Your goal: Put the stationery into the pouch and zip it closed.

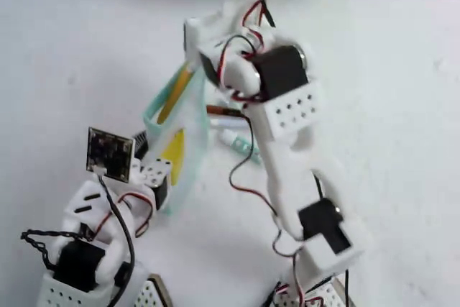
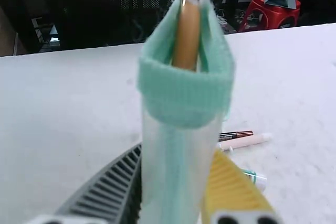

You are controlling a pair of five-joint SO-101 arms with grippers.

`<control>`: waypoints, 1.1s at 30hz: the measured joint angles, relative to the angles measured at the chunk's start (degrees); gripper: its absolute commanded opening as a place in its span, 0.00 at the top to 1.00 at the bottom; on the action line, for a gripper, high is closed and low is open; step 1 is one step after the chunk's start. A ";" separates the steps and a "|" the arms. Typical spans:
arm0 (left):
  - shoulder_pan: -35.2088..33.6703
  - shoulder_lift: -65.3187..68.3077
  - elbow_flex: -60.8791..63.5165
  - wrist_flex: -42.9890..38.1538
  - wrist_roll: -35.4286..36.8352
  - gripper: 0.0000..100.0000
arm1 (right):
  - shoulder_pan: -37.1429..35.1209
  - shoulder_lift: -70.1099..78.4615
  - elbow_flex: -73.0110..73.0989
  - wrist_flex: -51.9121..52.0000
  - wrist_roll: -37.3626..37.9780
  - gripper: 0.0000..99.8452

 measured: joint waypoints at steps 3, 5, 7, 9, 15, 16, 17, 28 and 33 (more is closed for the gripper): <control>0.00 0.00 0.00 0.00 0.00 0.86 | 0.00 3.08 -3.60 1.93 -0.97 0.82; 0.00 0.00 0.00 0.00 0.00 0.86 | 0.00 3.78 -5.19 2.81 -1.05 0.91; 0.00 0.00 0.00 0.00 0.00 0.86 | 0.00 3.78 -5.89 2.90 -1.05 0.98; 0.00 0.00 0.00 0.00 0.00 0.86 | 0.00 3.87 -6.24 2.90 -1.05 0.97; 0.00 0.00 0.00 0.00 0.00 0.86 | -0.18 3.87 -7.21 2.90 2.81 0.98; 0.00 0.00 0.00 0.00 0.00 0.86 | -0.35 3.87 -7.30 2.90 3.60 0.98; 0.00 0.00 0.00 0.00 0.00 0.86 | -0.53 3.87 -7.30 2.90 4.22 0.98; 0.00 0.00 0.26 0.18 0.00 0.78 | -7.65 -4.75 -7.30 11.16 16.88 0.98; 0.00 0.00 0.26 0.18 0.00 0.78 | -15.38 -11.69 -5.01 12.04 31.21 0.93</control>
